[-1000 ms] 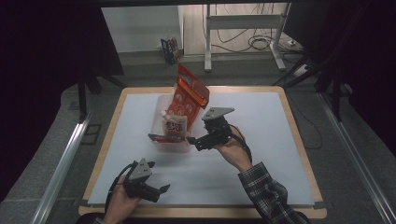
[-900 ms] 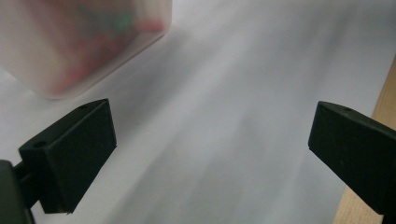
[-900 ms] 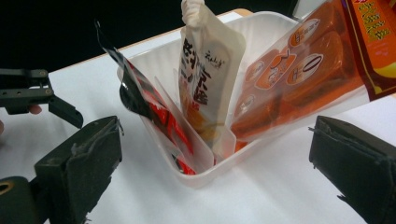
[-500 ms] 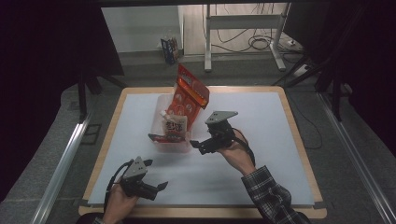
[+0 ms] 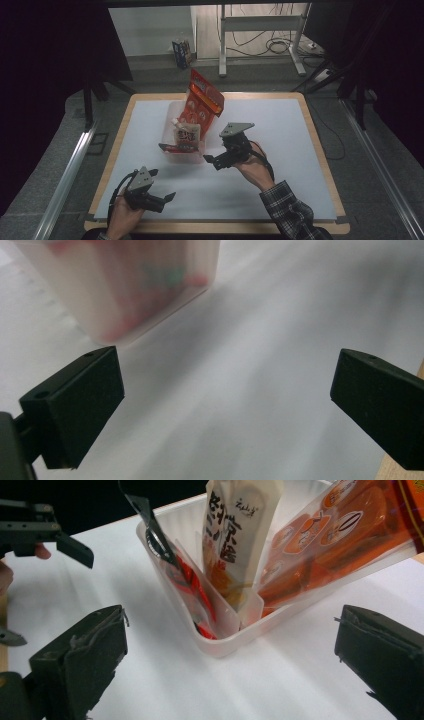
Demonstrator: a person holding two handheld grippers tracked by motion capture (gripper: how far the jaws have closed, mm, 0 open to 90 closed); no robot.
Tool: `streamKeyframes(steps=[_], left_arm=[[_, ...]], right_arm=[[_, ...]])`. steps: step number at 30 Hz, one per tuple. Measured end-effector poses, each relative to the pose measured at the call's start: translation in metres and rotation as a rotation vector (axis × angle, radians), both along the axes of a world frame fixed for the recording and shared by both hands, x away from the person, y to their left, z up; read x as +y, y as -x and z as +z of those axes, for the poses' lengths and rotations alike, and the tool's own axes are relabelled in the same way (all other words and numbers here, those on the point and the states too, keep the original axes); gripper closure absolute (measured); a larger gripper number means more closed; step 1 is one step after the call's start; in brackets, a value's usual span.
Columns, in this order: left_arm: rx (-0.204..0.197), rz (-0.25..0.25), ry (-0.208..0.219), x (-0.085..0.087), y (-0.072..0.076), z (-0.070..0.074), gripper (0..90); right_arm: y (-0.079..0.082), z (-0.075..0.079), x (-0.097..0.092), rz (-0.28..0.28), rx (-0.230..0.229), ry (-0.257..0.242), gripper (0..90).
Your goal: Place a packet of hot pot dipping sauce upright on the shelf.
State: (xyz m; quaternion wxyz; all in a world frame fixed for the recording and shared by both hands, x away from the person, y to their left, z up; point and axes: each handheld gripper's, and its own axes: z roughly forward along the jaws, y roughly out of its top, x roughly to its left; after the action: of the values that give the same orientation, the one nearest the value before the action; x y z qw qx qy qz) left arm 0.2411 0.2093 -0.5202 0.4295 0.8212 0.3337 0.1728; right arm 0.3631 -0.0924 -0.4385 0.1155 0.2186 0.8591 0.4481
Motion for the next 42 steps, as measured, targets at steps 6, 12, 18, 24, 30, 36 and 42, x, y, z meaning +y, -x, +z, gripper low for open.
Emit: streamKeyframes(steps=[6, 12, 18, 24, 30, 36, 42], left_arm=[[-0.005, 0.004, -0.018, 0.001, 0.002, 0.001, 0.8], [-0.012, 0.005, -0.030, 0.001, 0.004, 0.001, 0.8], [-0.020, 0.020, -0.028, 0.005, 0.006, 0.003, 0.7], [-0.024, 0.034, -0.028, 0.009, 0.007, 0.003, 0.8], [-0.025, 0.045, -0.028, 0.013, 0.008, 0.004, 0.8], [-0.023, 0.054, -0.025, 0.017, 0.010, 0.004, 0.8], [-0.020, 0.054, -0.029, 0.018, 0.011, 0.003, 0.8]], right_arm=[[0.003, -0.001, -0.004, 0.012, 0.035, -0.029, 0.0], [0.008, 0.001, -0.009, 0.005, 0.058, -0.063, 0.0], [0.014, 0.001, -0.012, 0.001, 0.030, -0.054, 0.0], [0.019, -0.001, -0.013, 0.010, -0.004, -0.036, 0.0], [0.024, -0.003, -0.015, 0.005, -0.049, -0.032, 0.0], [0.025, -0.004, -0.021, 0.005, -0.033, -0.070, 0.0], [0.027, -0.005, -0.027, 0.003, -0.015, -0.084, 0.0]])
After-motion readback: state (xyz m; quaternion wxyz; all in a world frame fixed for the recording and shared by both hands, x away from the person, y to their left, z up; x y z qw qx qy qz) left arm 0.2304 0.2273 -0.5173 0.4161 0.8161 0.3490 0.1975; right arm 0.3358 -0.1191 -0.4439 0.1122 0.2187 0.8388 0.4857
